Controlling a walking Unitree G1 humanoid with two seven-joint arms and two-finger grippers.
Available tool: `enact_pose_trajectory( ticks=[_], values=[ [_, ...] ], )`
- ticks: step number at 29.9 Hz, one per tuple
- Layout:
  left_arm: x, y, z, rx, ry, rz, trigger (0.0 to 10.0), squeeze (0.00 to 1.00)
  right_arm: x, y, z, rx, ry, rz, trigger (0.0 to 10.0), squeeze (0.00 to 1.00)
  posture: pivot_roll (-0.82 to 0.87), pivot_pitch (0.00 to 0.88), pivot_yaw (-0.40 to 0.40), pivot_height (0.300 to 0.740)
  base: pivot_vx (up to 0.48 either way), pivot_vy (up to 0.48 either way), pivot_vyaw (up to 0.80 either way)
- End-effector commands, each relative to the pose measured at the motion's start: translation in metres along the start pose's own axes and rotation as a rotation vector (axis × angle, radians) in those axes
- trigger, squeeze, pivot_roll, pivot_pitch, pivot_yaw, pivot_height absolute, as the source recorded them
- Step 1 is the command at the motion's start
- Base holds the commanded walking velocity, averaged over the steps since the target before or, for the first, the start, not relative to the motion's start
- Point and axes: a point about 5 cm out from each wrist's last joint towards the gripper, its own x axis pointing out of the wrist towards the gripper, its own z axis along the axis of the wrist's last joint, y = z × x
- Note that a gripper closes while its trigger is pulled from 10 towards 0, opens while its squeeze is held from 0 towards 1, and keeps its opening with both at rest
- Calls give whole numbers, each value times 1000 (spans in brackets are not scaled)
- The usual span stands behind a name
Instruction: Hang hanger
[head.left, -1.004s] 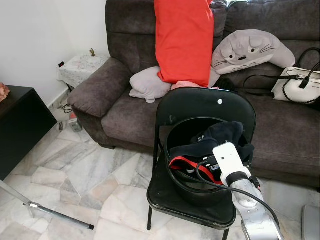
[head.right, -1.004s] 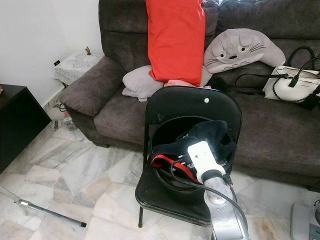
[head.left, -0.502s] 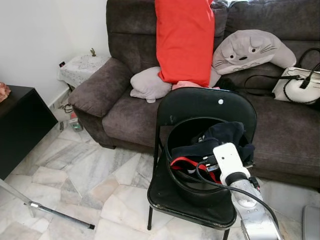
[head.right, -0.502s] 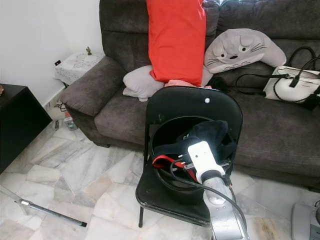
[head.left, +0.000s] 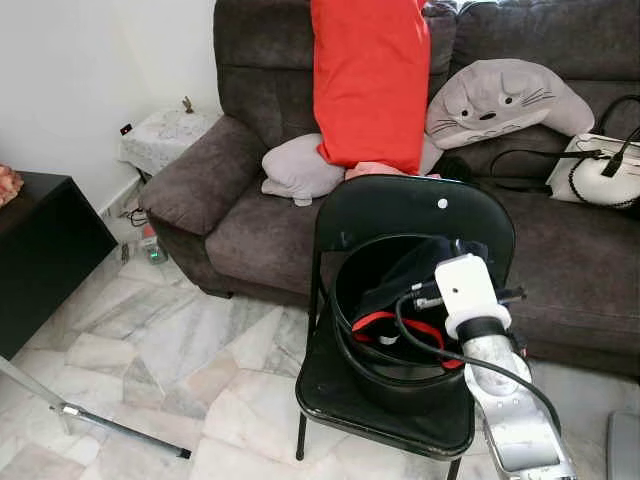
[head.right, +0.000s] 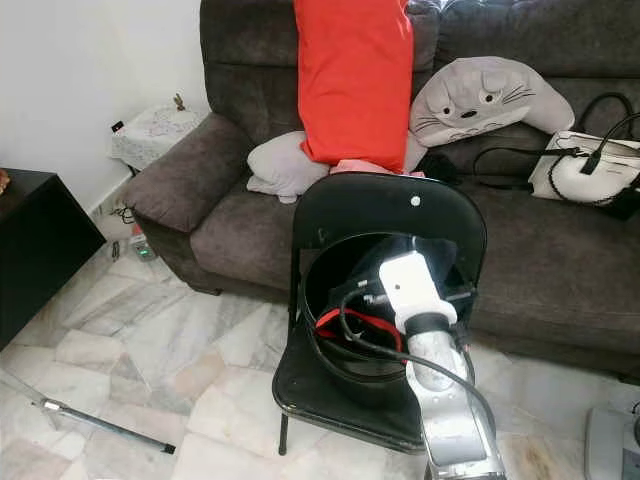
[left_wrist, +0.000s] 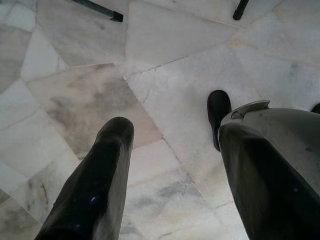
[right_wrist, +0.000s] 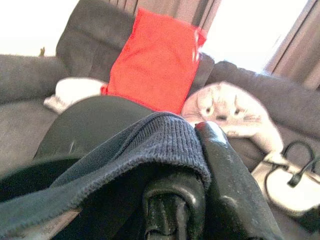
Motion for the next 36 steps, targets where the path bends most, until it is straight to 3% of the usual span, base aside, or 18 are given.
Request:
enact_pose_trajectory(
  ticks=[1,8,18,26,30,36],
  values=[
    [-3,9,-9,9,41,17,10000,0,2,-4,14,13,-73,-35,0,0,-54,78,136,740,0,0,0],
    [-4,9,-11,6,47,19,10000,0,8,-18,19,51,-86,-120,0,0,-55,74,136,740,0,0,0],
    [-4,8,-13,3,51,21,10000,0,23,-43,30,222,-83,-234,0,0,-59,70,138,740,0,0,0],
    [-5,10,-16,2,56,24,10000,0,16,-27,18,242,-10,-171,0,0,-56,73,139,740,0,0,0],
    [-5,11,-16,1,58,24,10000,0,10,-13,1,206,107,-104,0,0,-61,75,138,740,0,0,0],
    [-4,10,-13,3,54,24,10000,0,5,-6,-12,264,189,-109,0,0,-57,77,137,740,0,0,0]
  ],
)
